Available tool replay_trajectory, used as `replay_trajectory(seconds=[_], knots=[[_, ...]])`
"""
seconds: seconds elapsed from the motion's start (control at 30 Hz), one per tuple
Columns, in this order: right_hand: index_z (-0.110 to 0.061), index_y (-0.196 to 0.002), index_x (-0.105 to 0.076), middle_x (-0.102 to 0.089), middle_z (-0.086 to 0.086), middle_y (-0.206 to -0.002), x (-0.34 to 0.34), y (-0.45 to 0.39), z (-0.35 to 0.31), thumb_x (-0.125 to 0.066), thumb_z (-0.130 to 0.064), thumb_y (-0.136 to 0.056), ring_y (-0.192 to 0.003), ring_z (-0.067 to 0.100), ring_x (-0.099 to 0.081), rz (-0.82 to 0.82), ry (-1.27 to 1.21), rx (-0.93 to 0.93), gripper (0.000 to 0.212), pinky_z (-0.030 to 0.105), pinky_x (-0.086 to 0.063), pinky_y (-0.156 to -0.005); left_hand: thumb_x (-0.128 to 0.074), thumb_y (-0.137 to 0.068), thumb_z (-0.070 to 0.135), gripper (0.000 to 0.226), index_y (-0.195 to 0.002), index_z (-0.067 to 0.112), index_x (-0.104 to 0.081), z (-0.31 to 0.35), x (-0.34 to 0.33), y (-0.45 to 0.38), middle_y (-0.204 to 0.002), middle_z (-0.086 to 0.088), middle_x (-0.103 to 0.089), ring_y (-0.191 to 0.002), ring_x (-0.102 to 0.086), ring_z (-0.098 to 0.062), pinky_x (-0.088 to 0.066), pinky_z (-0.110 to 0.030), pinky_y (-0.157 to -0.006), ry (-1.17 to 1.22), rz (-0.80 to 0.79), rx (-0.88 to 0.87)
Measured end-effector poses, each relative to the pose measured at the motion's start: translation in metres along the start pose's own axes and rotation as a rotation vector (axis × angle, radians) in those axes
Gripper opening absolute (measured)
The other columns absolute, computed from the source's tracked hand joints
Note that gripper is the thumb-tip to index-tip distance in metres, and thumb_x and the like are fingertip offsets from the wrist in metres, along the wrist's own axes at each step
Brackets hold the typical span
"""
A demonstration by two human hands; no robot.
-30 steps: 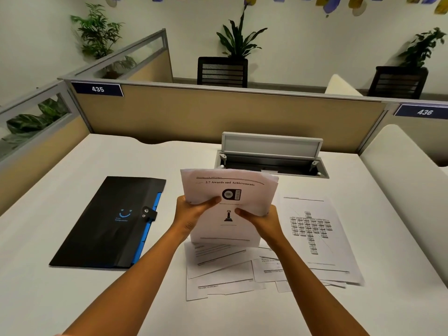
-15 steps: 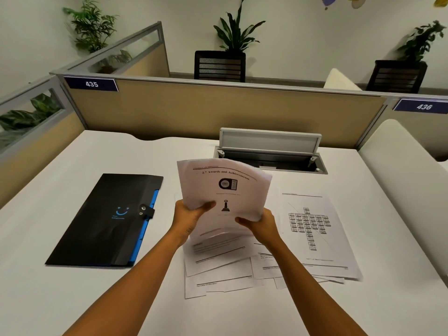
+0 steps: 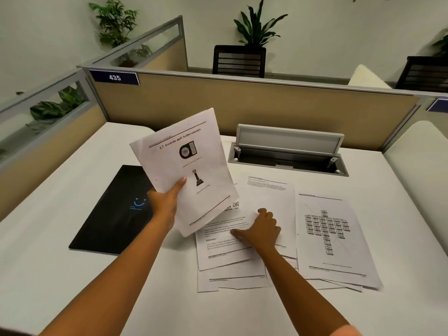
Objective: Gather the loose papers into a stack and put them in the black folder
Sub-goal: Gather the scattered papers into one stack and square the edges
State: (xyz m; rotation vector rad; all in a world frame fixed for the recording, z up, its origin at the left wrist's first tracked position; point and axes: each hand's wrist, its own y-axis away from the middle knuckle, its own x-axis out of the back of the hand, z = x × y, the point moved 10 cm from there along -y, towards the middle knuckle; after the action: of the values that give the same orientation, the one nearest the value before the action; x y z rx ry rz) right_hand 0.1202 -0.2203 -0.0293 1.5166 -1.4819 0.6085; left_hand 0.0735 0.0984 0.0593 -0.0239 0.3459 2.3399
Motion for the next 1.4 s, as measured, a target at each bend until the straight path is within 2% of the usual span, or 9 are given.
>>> replay_trajectory(seconds=[0.13,0.3,0.37,0.5,0.67,0.93,1.1,1.17,1.4], knots=[[-0.021,-0.133,-0.035,-0.061,0.002,-0.124,-0.004,-0.003,-0.007,-0.085,-0.064,-0.049,-0.117,0.027,-0.06,-0.013,-0.042,0.004,0.107,0.043,-0.037,-0.102,-0.092,-0.062,0.033,0.075,-0.119,0.016,-0.045,-0.011,0.017,-0.001,-0.099,0.006,-0.064,-0.086,-0.064,-0.011,-0.052,-0.027,-0.061,0.025,0.075,0.085],[-0.019,-0.122,-0.059,-0.07,0.005,-0.119,0.009,-0.007,-0.009,-0.066,-0.05,-0.086,-0.108,0.028,-0.065,0.06,-0.114,0.085,0.048,0.039,-0.036,-0.099,-0.092,-0.062,0.032,0.073,-0.117,0.017,-0.047,-0.016,0.02,-0.002,-0.1,0.006,-0.065,-0.086,-0.064,-0.01,-0.051,-0.025,-0.059,0.014,0.083,0.091],[-0.015,-0.118,-0.064,-0.071,0.009,-0.118,0.021,-0.008,0.002,-0.056,-0.047,-0.093,-0.106,0.03,-0.065,0.102,-0.178,0.073,0.041,0.041,-0.038,-0.099,-0.092,-0.062,0.031,0.075,-0.12,0.014,-0.048,-0.018,0.017,-0.003,-0.104,0.003,-0.066,-0.089,-0.065,-0.013,-0.053,-0.028,-0.064,0.007,0.072,0.093],[-0.008,-0.124,-0.062,-0.068,0.014,-0.122,0.053,-0.014,0.046,-0.055,-0.047,-0.095,-0.111,0.036,-0.063,0.148,-0.279,-0.004,0.049,0.05,-0.043,-0.102,-0.092,-0.062,0.029,0.072,-0.12,0.012,-0.053,-0.02,0.006,-0.004,-0.11,0.0,-0.067,-0.092,-0.067,-0.016,-0.056,-0.033,-0.074,-0.012,0.047,0.082],[-0.003,-0.129,-0.059,-0.064,0.018,-0.127,0.095,-0.022,0.122,-0.056,-0.047,-0.094,-0.117,0.04,-0.059,0.218,-0.351,-0.135,0.056,0.056,-0.044,-0.103,-0.092,-0.062,0.03,0.068,-0.114,0.017,-0.05,-0.027,-0.014,0.0,-0.101,0.005,-0.065,-0.085,-0.063,-0.009,-0.052,-0.028,-0.065,-0.036,0.007,0.084],[-0.002,-0.132,-0.057,-0.057,0.026,-0.132,0.14,-0.02,0.224,-0.06,-0.045,-0.093,-0.123,0.048,-0.051,0.319,-0.281,-0.365,0.058,0.06,-0.041,-0.105,-0.092,-0.062,0.029,0.048,-0.083,0.03,-0.049,-0.038,-0.037,0.006,-0.084,0.018,-0.061,-0.072,-0.06,0.0,-0.046,-0.018,-0.054,-0.067,-0.039,0.07],[-0.007,-0.129,-0.059,-0.045,0.024,-0.134,0.155,-0.013,0.254,-0.065,-0.04,-0.09,-0.126,0.047,-0.043,0.319,-0.162,-0.483,0.052,0.057,-0.036,-0.104,-0.092,-0.062,0.032,0.051,-0.1,0.023,-0.059,-0.041,-0.043,0.007,-0.092,0.013,-0.066,-0.081,-0.064,-0.005,-0.049,-0.021,-0.058,-0.089,-0.067,0.065],[-0.009,-0.126,-0.061,-0.046,0.023,-0.132,0.155,-0.011,0.263,-0.069,-0.04,-0.087,-0.125,0.045,-0.044,0.296,-0.146,-0.514,0.051,0.055,-0.036,-0.104,-0.092,-0.062,0.032,0.049,-0.096,0.027,-0.056,-0.043,-0.044,0.008,-0.092,0.013,-0.065,-0.08,-0.064,-0.006,-0.048,-0.023,-0.059,-0.093,-0.066,0.069],[-0.007,-0.106,-0.066,-0.071,0.018,-0.107,0.163,-0.005,0.269,-0.075,-0.025,-0.082,-0.098,0.039,-0.065,0.356,-0.337,-0.401,0.031,0.044,-0.051,-0.086,-0.091,-0.065,0.03,0.058,-0.113,0.019,-0.06,-0.052,-0.047,0.011,-0.096,0.01,-0.067,-0.085,-0.065,-0.01,-0.053,-0.027,-0.066,-0.113,-0.085,0.067]])
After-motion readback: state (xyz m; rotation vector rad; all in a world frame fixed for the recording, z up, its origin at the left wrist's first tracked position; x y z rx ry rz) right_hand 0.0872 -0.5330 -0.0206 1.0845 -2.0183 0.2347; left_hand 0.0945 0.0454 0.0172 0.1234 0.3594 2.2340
